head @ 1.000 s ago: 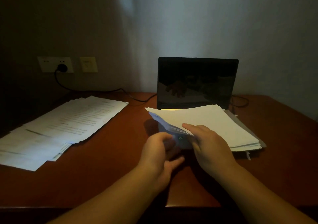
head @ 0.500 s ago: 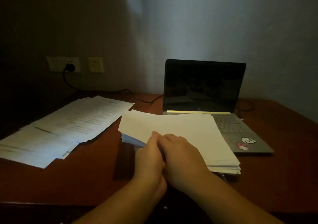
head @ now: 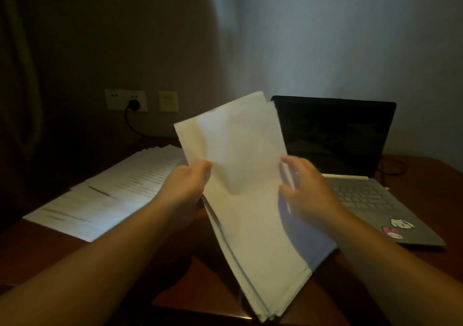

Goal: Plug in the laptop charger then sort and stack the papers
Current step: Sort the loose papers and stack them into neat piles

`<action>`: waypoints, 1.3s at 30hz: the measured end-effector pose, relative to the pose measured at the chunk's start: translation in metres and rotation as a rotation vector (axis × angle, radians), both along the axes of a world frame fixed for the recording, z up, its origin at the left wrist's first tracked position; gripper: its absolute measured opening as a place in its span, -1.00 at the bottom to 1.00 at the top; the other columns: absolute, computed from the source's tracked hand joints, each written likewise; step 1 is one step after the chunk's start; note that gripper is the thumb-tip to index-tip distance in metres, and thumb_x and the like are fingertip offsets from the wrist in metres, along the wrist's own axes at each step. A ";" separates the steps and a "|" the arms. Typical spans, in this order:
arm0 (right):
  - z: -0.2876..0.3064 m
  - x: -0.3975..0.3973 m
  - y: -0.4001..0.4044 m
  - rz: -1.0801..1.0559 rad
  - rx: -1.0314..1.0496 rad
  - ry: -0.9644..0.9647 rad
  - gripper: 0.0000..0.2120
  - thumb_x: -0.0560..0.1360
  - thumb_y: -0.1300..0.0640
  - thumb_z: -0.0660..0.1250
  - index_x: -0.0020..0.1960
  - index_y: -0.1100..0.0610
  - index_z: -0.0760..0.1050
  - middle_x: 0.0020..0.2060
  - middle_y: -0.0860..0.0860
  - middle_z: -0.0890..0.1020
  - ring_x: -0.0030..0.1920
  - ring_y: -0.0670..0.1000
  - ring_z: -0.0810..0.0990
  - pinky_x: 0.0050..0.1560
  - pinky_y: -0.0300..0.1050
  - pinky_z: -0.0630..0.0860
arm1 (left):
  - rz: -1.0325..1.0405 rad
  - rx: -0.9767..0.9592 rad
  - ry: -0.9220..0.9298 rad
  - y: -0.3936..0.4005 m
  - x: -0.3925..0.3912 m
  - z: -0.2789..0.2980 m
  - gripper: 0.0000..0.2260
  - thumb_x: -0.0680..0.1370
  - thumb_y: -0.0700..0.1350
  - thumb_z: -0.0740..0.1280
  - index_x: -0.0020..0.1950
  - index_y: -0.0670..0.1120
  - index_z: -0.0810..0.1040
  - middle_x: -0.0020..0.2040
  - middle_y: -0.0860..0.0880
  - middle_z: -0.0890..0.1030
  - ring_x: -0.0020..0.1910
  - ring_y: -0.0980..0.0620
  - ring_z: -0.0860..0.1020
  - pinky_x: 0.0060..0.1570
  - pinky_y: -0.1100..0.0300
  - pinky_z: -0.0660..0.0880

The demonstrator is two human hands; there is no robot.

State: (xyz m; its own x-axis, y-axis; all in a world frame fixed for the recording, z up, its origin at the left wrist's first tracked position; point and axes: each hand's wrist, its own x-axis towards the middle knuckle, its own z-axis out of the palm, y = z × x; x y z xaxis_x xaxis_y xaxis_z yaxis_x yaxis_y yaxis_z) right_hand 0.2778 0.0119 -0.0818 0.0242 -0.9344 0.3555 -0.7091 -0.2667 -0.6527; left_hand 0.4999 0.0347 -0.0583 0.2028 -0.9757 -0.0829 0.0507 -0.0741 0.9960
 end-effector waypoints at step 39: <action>0.008 0.076 0.018 0.269 0.130 -0.844 -0.69 0.55 0.13 0.37 0.28 -0.01 0.50 0.07 -0.06 0.69 0.07 0.00 0.68 0.05 0.04 0.62 | 0.328 -0.394 -0.384 0.024 0.059 -0.045 -0.76 0.57 0.08 0.35 0.13 0.12 0.33 -0.03 0.24 0.47 -0.10 0.18 0.56 -0.34 0.34 0.53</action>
State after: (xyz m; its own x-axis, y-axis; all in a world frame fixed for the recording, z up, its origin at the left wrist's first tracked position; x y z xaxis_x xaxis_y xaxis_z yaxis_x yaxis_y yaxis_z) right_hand 0.3541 0.0302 -0.0743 0.0266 -0.9690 0.2455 0.0966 -0.2419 -0.9655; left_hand 0.5586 0.0590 -0.1037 0.4397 -0.8006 0.4071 -0.3572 0.2600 0.8971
